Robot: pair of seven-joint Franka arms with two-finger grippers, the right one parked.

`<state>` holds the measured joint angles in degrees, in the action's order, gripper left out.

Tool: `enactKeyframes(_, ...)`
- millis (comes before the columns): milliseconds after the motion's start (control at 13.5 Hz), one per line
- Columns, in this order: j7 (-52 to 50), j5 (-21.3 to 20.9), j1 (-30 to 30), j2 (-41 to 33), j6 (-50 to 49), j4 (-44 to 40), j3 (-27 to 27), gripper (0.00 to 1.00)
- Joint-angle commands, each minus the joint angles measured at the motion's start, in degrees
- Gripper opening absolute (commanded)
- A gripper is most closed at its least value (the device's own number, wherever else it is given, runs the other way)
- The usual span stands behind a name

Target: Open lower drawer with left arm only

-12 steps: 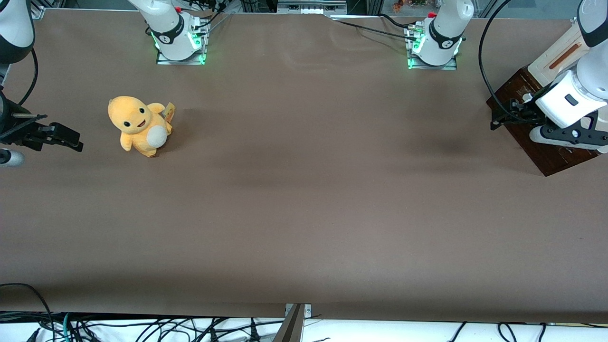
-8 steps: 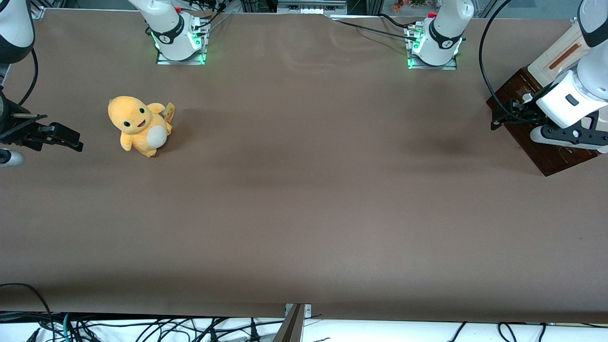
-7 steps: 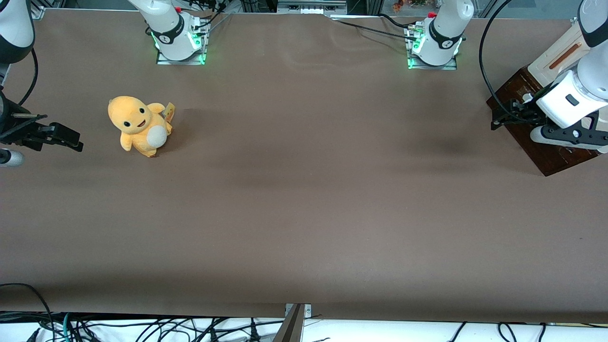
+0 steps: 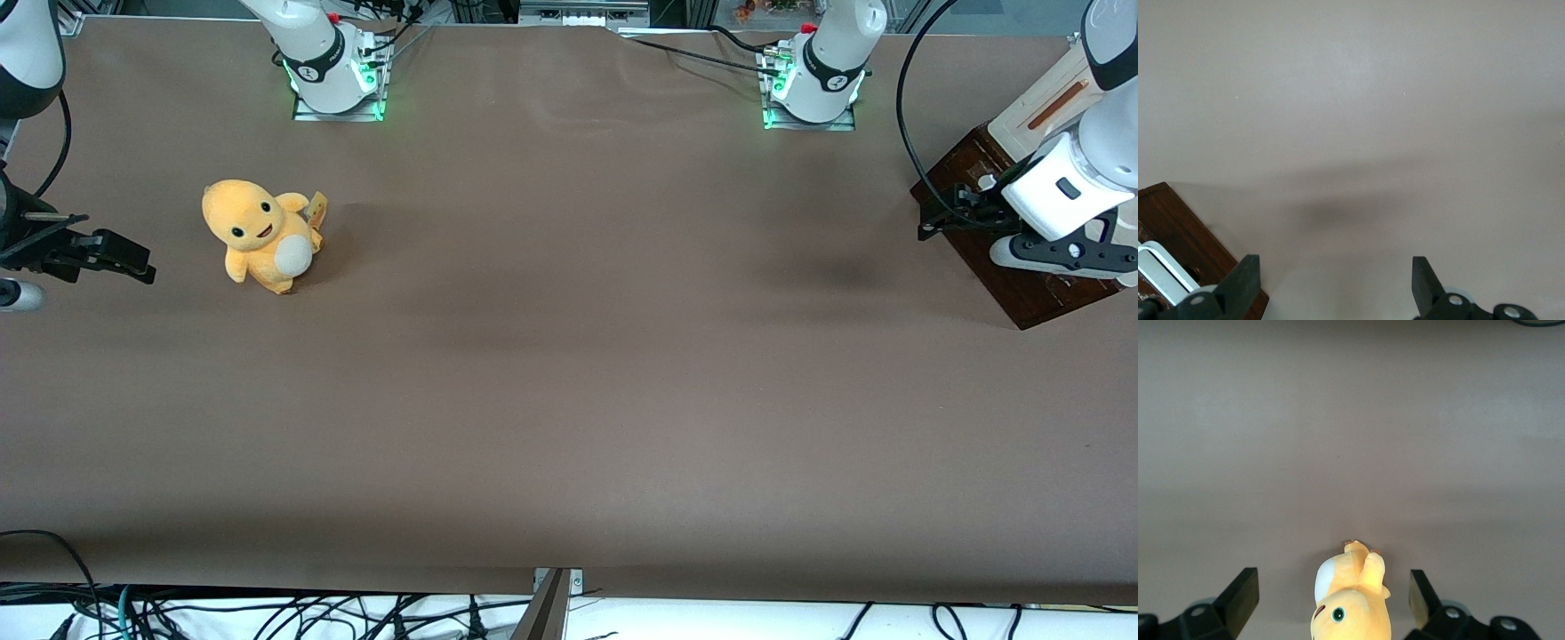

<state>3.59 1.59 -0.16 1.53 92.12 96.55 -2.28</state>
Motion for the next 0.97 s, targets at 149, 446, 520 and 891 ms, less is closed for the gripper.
enactKeyframes(149, 0.5, 2.3, -0.2, 0.8, -1.2, -0.7, 0.2, 1.0)
enactKeyframes(446, 0.6, 2.1, 0.2, 0.8, -6.2, -0.5, 0.3, 1.0)
enactKeyframes(520, 0.5, 1.6, 0.2, 0.9, -6.3, -0.5, 0.3, 1.0)
enactKeyframes(891, -0.3, -6.2, 0.0, 2.9, -6.2, -0.6, 0.3, 1.0)
